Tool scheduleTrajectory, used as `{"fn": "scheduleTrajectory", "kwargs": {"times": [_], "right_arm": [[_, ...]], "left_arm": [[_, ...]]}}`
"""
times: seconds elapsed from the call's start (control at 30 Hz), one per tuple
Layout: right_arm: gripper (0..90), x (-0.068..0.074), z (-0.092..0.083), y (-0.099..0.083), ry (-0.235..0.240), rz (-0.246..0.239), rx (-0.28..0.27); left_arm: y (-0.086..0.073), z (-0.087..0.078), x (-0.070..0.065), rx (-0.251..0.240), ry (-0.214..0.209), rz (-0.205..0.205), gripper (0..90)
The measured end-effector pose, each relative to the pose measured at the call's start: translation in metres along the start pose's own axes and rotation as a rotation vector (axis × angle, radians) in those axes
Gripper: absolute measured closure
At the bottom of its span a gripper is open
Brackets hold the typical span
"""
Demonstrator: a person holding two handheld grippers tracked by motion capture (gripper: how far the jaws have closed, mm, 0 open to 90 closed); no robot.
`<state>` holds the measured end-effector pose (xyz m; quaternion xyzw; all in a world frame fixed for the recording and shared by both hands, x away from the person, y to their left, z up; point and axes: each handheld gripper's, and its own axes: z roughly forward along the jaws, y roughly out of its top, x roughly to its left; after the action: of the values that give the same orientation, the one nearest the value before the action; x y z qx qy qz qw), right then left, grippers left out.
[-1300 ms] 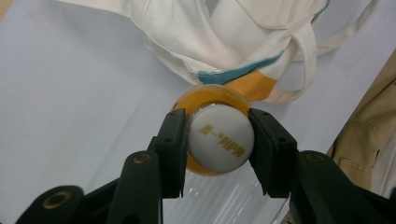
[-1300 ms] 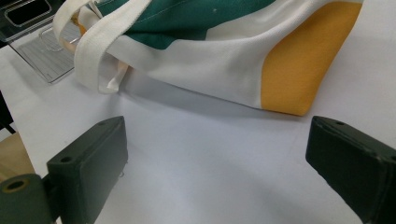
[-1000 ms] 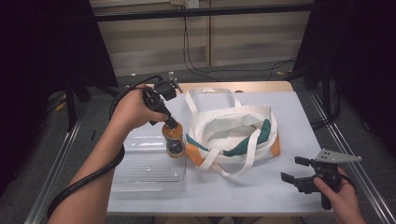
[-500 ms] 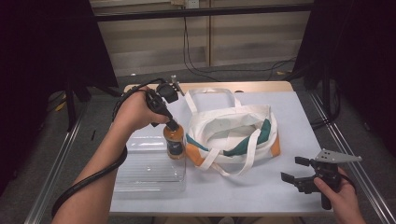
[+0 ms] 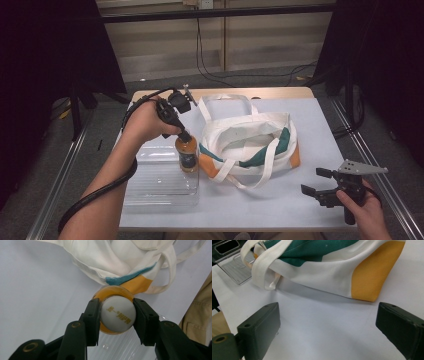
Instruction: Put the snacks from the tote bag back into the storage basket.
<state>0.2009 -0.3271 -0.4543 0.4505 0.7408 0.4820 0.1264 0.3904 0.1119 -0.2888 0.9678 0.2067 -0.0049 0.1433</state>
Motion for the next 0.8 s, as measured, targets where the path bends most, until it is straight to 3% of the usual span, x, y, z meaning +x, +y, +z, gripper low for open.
{"fn": "scheduleTrajectory", "kwargs": {"times": [0.07,0.33,0.47,0.53,0.57,0.63,0.67,0.8], "right_arm": [[5.5,0.0,0.0,-0.0001,0.0,0.003,0.0],[5.5,-0.0001,-0.0001,0.0,0.0,-0.001,-0.001],[5.5,-0.0001,-0.0003,0.0,0.0,0.002,0.001],[5.5,-0.0001,-0.0001,0.0,0.0,-0.002,-0.001],[5.5,0.0001,-0.0002,0.0001,0.0,-0.001,-0.001],[5.5,0.0,-0.0007,0.0003,0.0,-0.005,-0.001],[5.5,0.0001,-0.0008,0.0003,0.0,-0.004,-0.001],[5.5,0.0001,-0.0003,0.0002,0.0,-0.003,-0.001]], "left_arm": [[-0.0014,0.0012,0.0,0.001,-0.003,-0.015,59.1],[-0.0025,0.0054,0.0002,-0.005,-0.004,-0.012,59.1],[-0.0032,0.0067,0.0016,0.006,-0.003,0.006,59.1],[-0.0039,0.0079,0.0011,0.002,-0.009,-0.004,59.0],[-0.0035,0.0077,0.0023,0.008,-0.008,0.016,59.0],[-0.0039,0.0083,0.0022,-0.001,-0.022,-0.006,58.9],[-0.0038,0.0087,0.0016,-0.009,-0.056,-0.026,58.8],[-0.0037,0.0086,0.0023,-0.009,-0.051,-0.024,58.8]]}}
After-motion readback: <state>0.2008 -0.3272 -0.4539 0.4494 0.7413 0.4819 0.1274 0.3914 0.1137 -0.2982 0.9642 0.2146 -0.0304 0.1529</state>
